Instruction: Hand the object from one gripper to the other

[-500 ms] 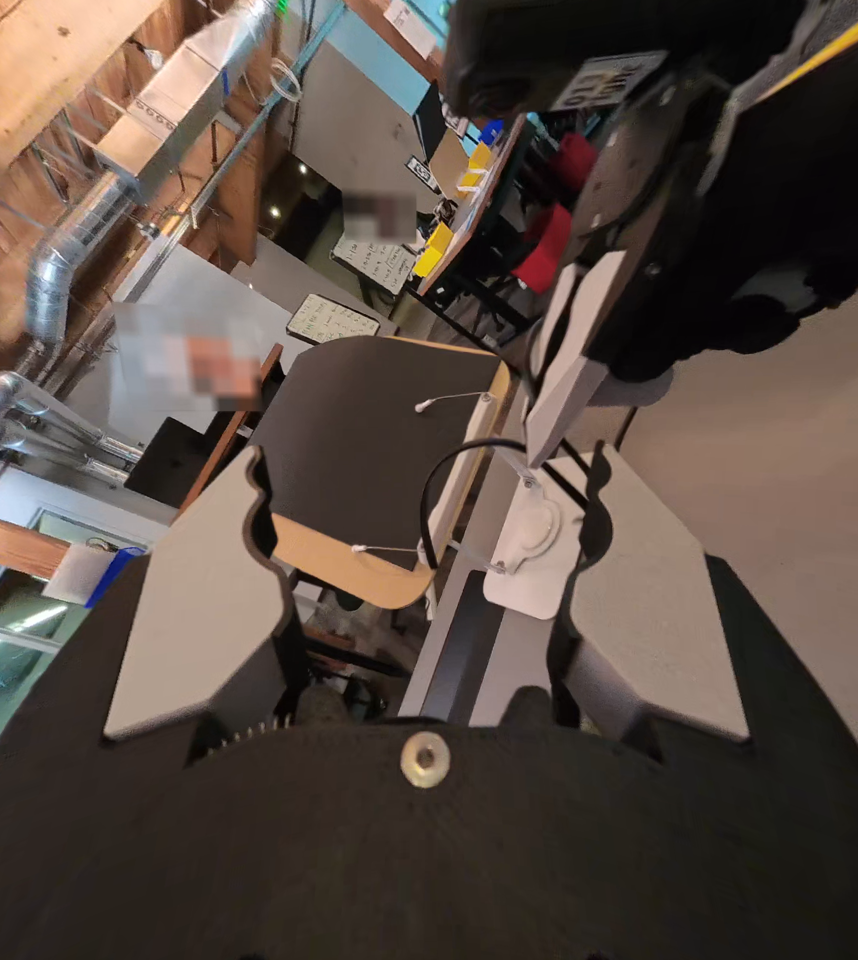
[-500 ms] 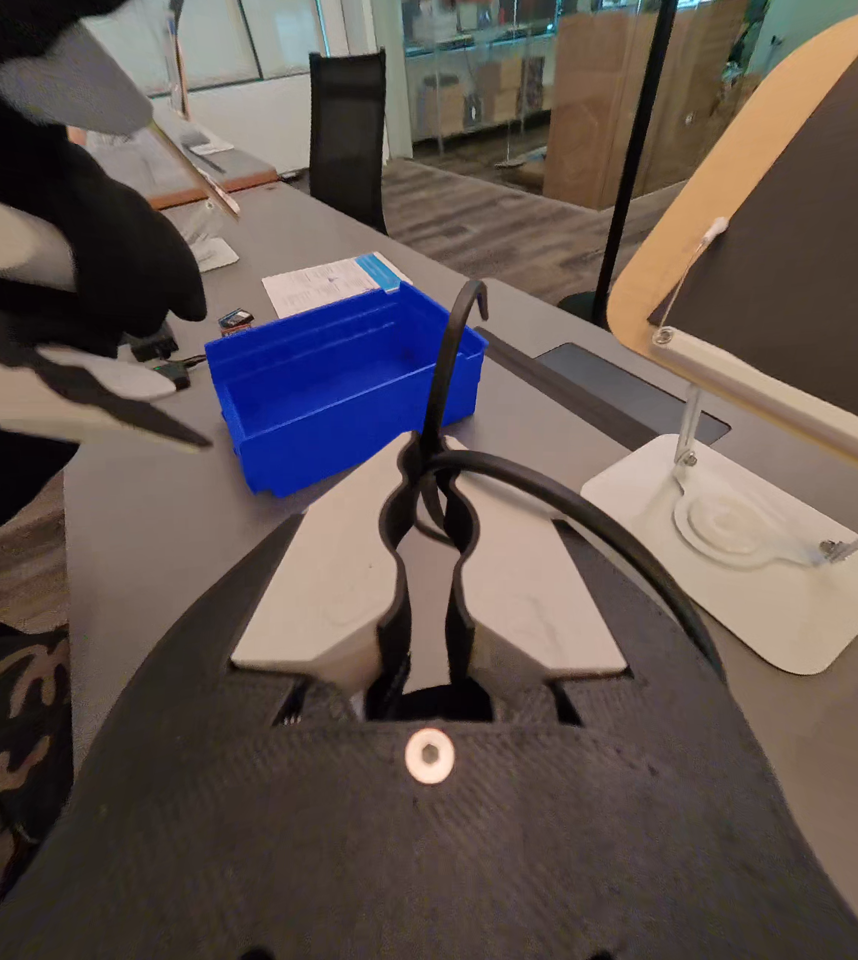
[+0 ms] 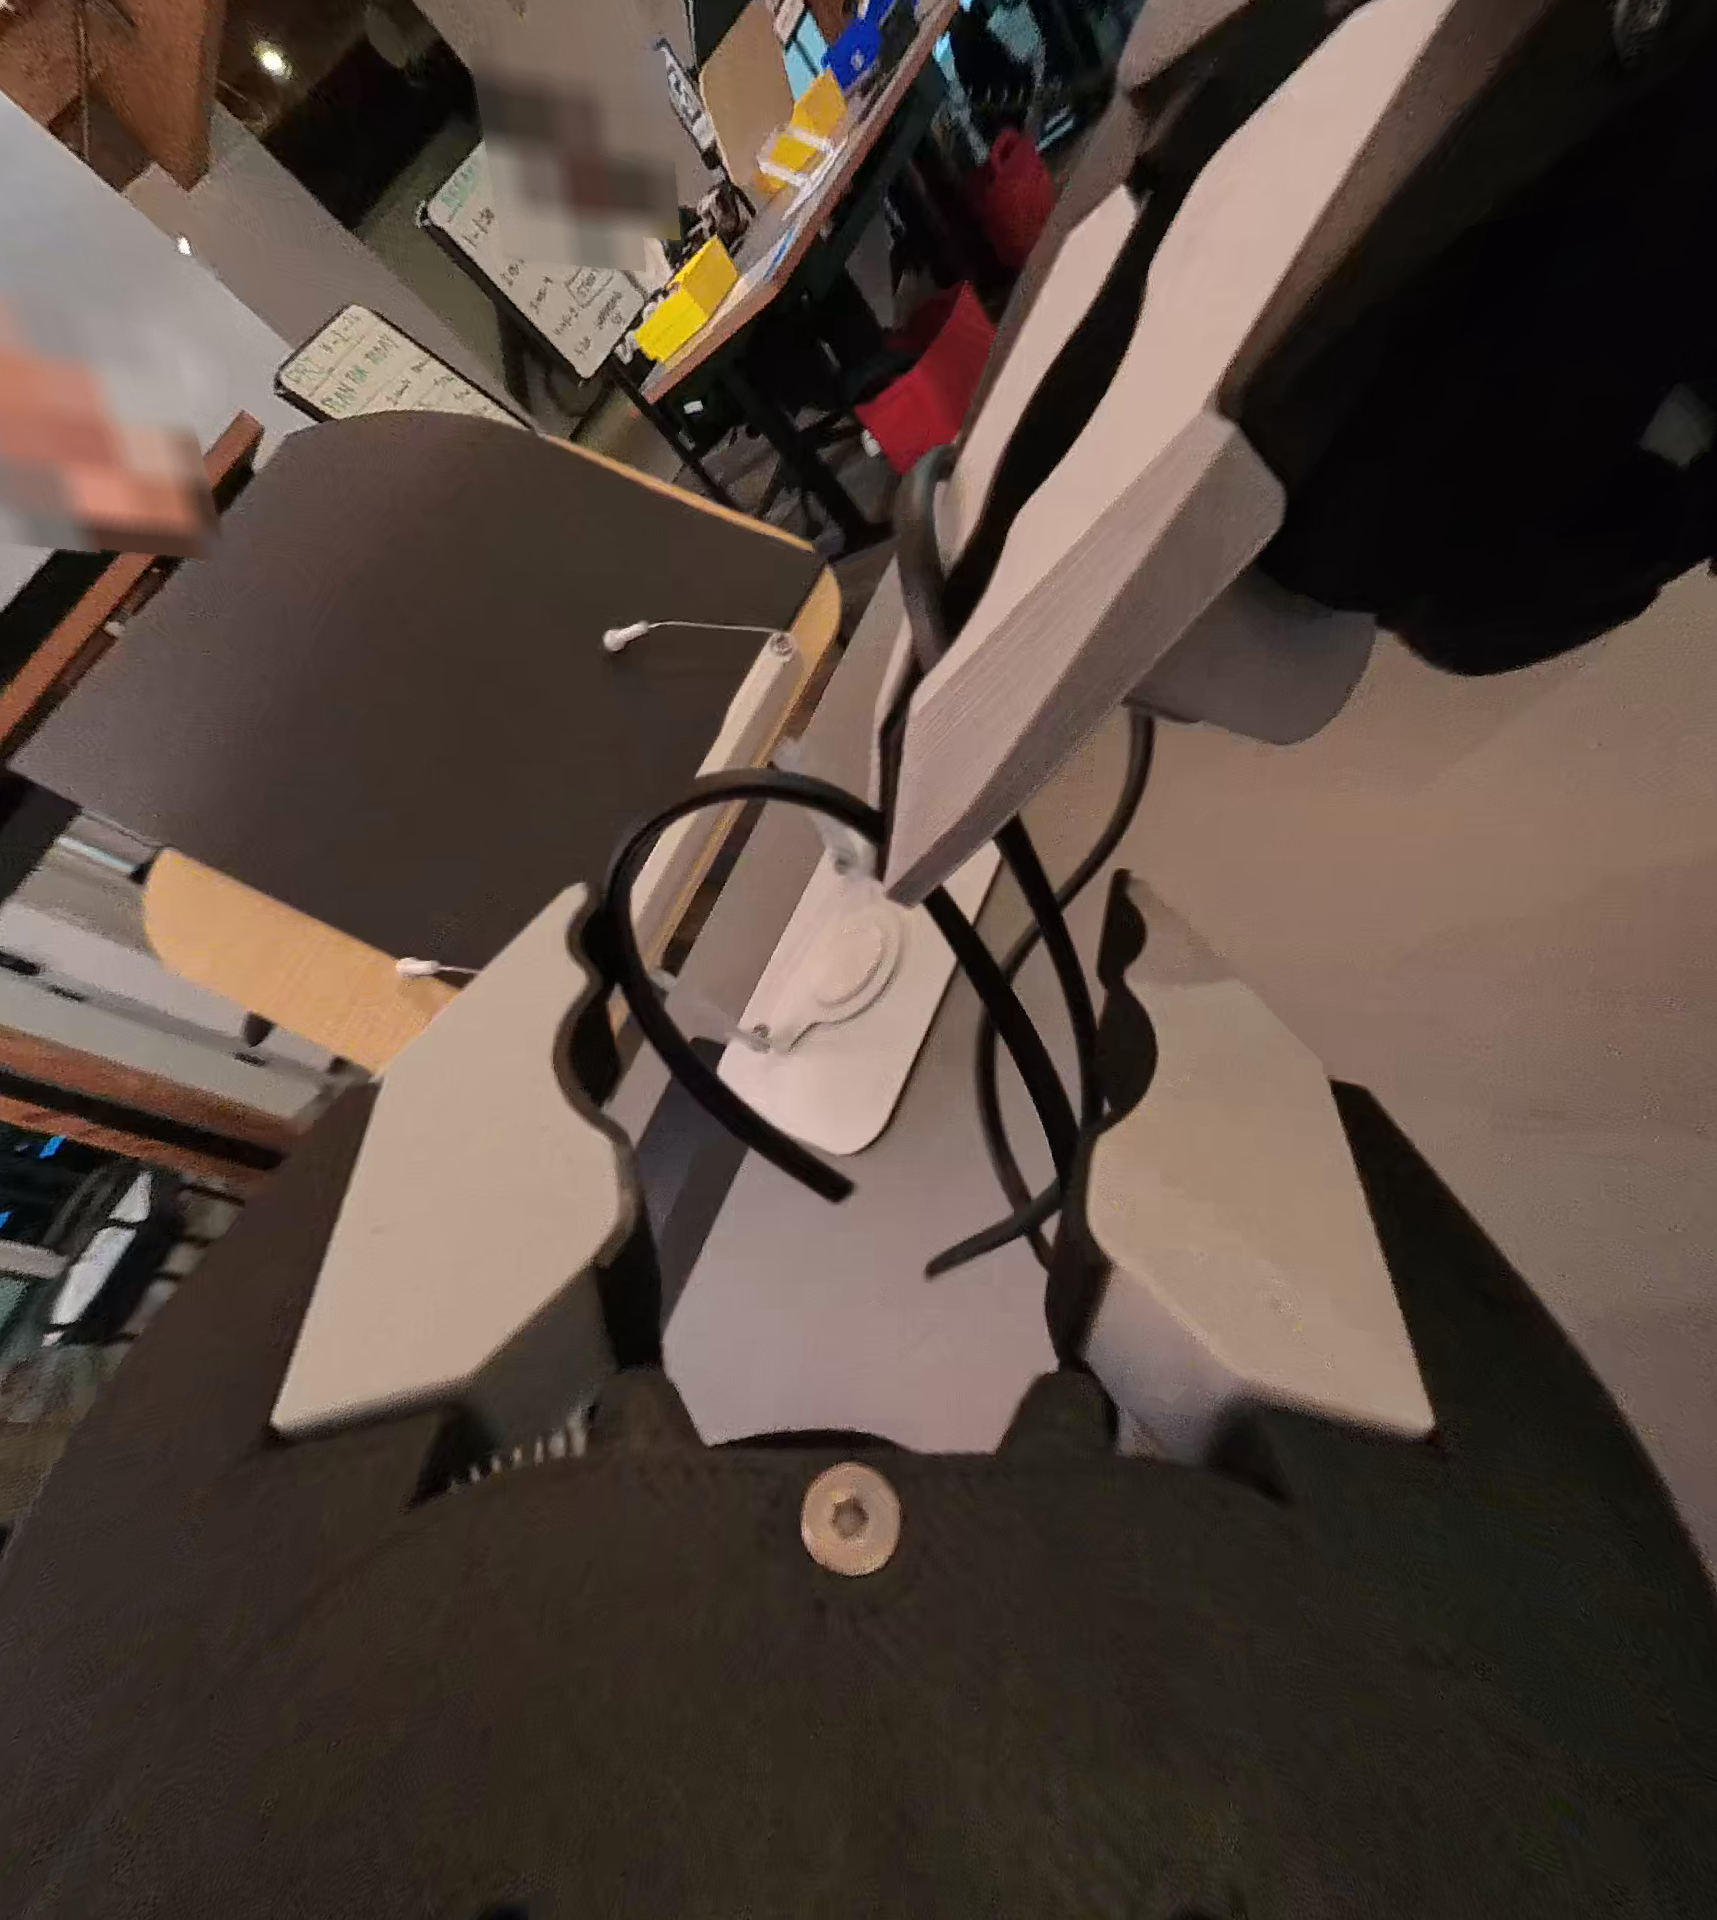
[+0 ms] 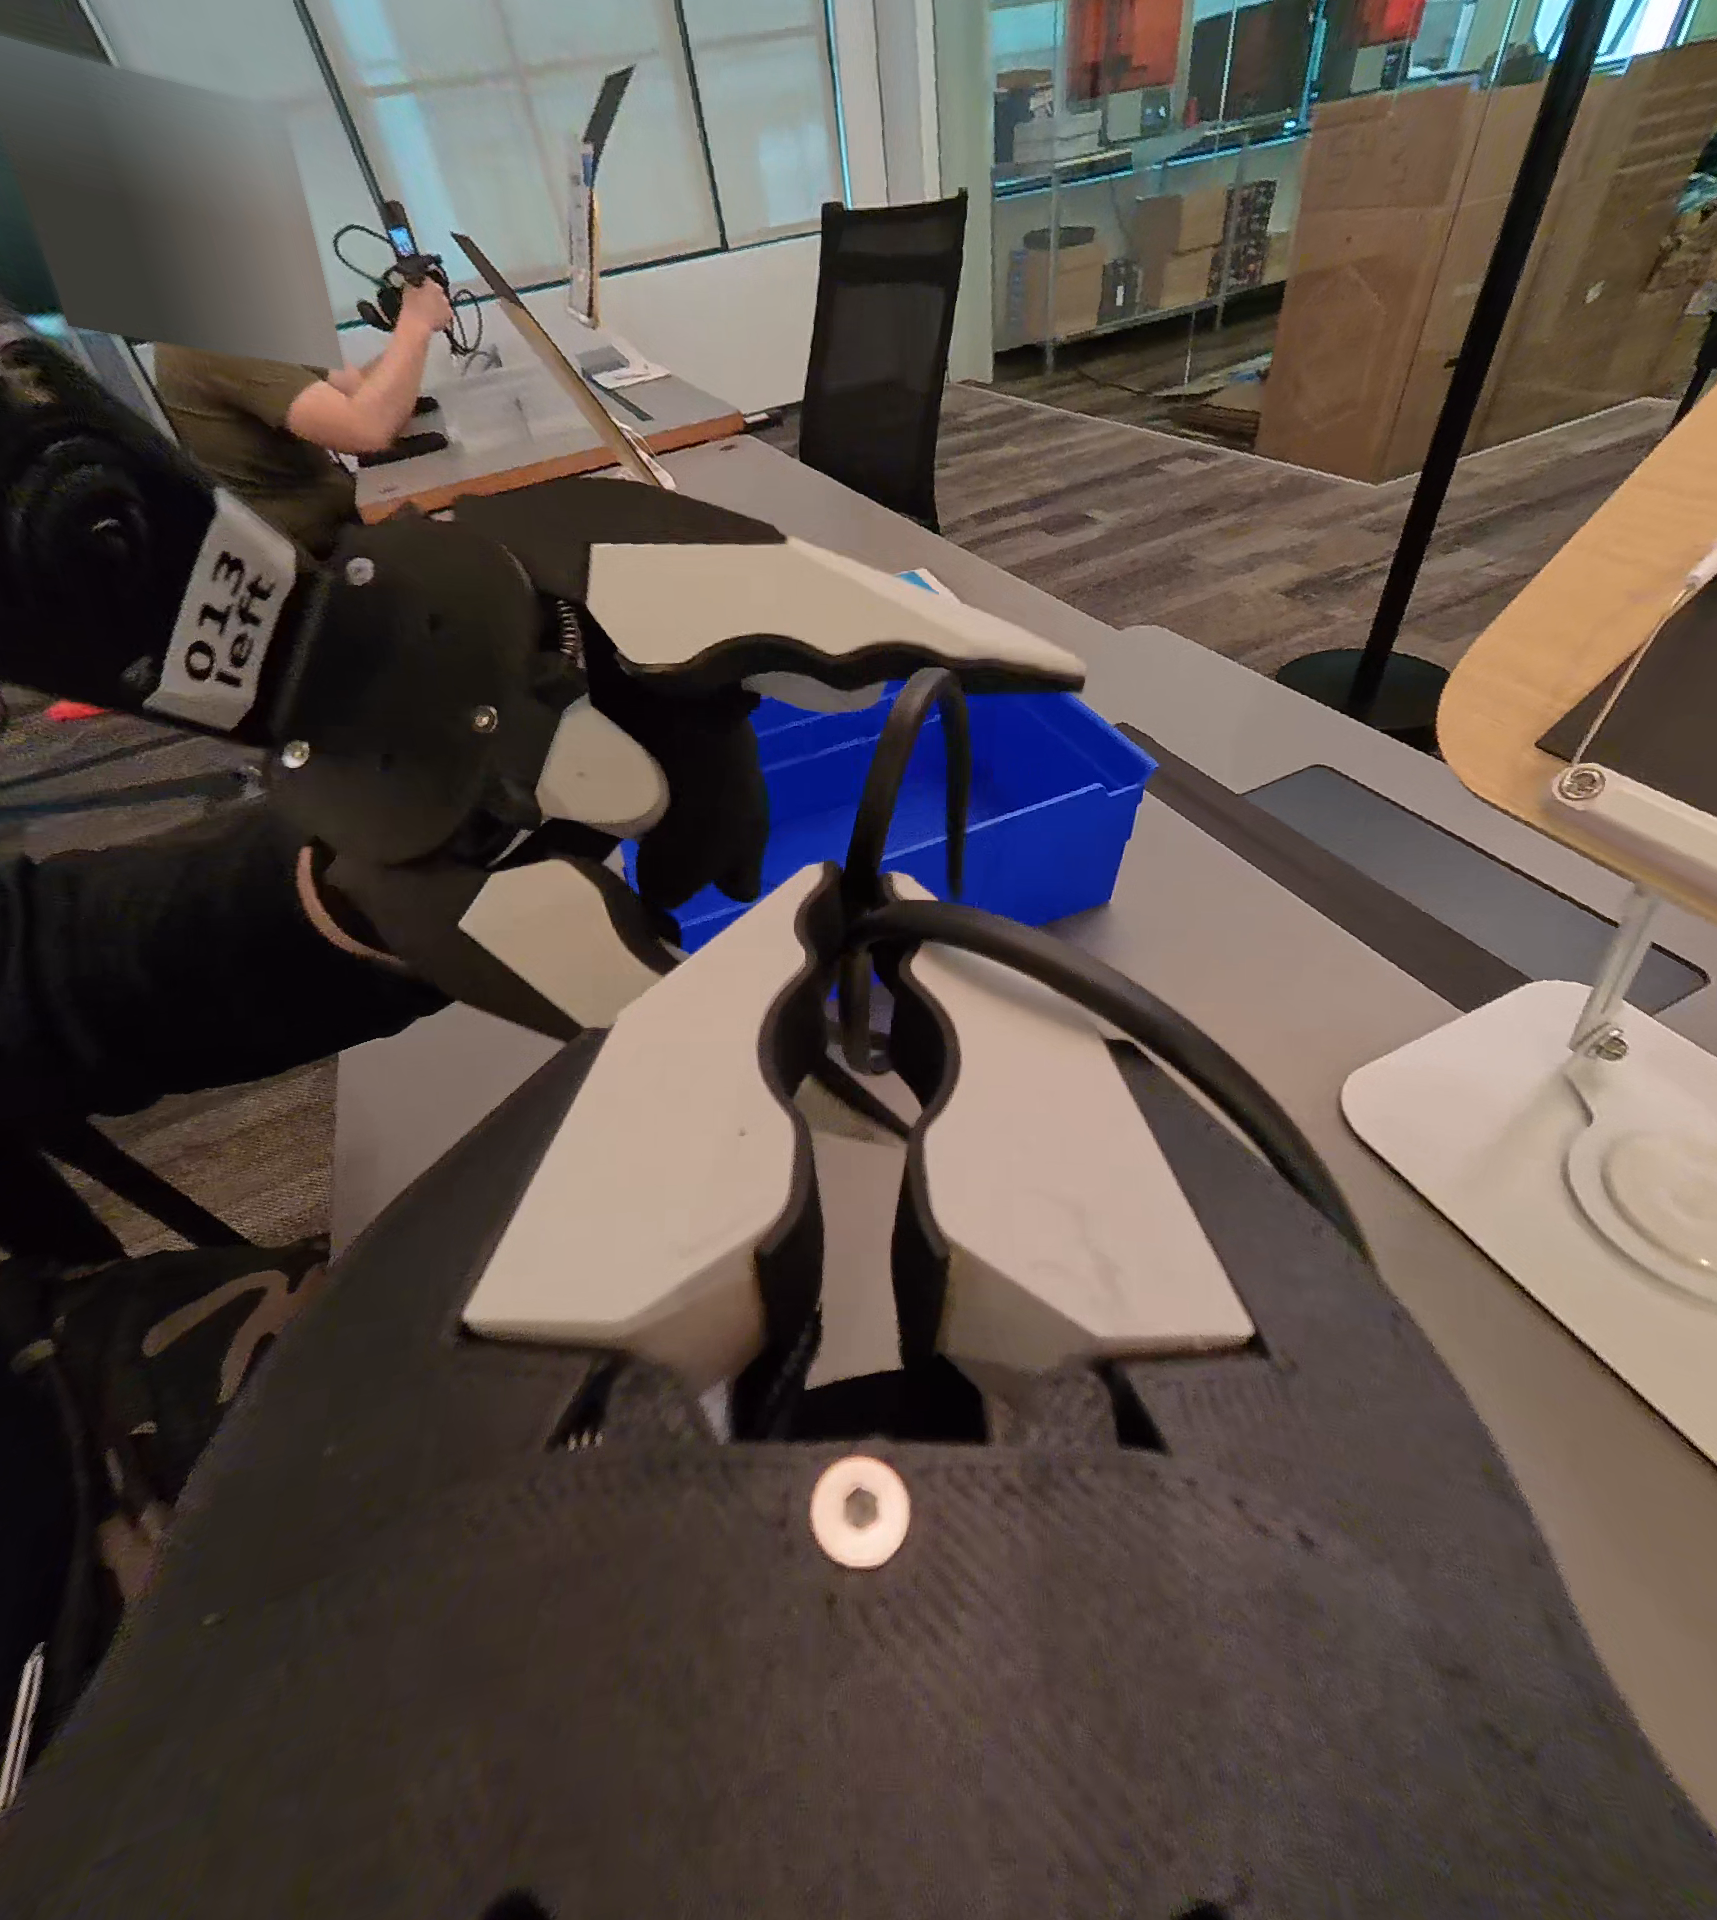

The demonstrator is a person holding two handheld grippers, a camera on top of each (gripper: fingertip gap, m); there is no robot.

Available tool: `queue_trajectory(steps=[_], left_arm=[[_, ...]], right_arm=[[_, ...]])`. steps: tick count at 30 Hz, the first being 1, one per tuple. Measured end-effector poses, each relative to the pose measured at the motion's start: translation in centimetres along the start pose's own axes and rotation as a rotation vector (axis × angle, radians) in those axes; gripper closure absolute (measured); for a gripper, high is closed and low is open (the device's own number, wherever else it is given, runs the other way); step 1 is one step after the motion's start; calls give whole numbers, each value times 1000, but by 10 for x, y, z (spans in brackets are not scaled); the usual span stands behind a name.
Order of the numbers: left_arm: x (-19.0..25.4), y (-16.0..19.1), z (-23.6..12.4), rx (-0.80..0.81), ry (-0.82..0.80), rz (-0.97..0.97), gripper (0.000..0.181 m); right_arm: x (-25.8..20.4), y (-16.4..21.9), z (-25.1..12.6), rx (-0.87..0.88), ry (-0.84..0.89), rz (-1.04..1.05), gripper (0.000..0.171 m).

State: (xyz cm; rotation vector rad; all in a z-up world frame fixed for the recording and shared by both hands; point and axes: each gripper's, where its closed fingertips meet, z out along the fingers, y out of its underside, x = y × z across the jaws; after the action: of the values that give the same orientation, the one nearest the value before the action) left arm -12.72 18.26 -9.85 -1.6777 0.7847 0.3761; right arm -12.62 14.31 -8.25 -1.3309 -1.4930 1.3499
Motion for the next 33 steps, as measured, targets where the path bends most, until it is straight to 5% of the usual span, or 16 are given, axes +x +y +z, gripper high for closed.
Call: queue_trajectory(steps=[17,24,33], left_arm=[[12,3,-3,36,95,-5,168],[11,8,-3,-2,82,-7,178],[-8,8,-13,100,183,-297,177]], right_arm=[[1,0,-9,1,-54,61,169],[6,0,-7,18,-24,57,167],[-1,-4,-8,-4,-5,-28,108]])
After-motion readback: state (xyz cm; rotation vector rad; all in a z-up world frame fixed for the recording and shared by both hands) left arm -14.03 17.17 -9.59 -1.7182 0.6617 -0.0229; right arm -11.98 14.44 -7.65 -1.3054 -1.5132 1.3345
